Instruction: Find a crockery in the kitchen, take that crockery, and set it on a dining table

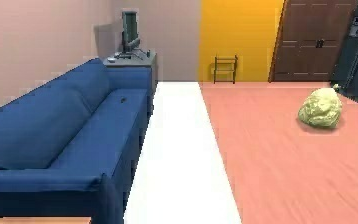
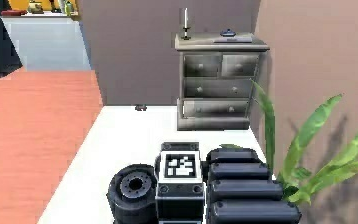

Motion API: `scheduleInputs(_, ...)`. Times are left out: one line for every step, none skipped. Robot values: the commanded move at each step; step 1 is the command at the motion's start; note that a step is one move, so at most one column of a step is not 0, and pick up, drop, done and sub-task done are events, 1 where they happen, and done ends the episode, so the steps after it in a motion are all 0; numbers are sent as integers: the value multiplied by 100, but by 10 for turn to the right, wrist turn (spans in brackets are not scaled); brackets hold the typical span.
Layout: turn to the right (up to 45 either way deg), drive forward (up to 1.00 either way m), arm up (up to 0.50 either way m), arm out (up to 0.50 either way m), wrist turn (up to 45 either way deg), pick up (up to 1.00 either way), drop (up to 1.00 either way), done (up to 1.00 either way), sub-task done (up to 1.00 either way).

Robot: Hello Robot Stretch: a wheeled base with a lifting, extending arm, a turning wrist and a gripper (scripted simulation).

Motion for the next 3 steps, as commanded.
scheduleInputs(360,0,0,0,0,0,0,0,0)
scheduleInputs(-450,0,0,0,0,0,0,0,0)
scheduleInputs(-450,0,0,0,0,0,0,0,0)
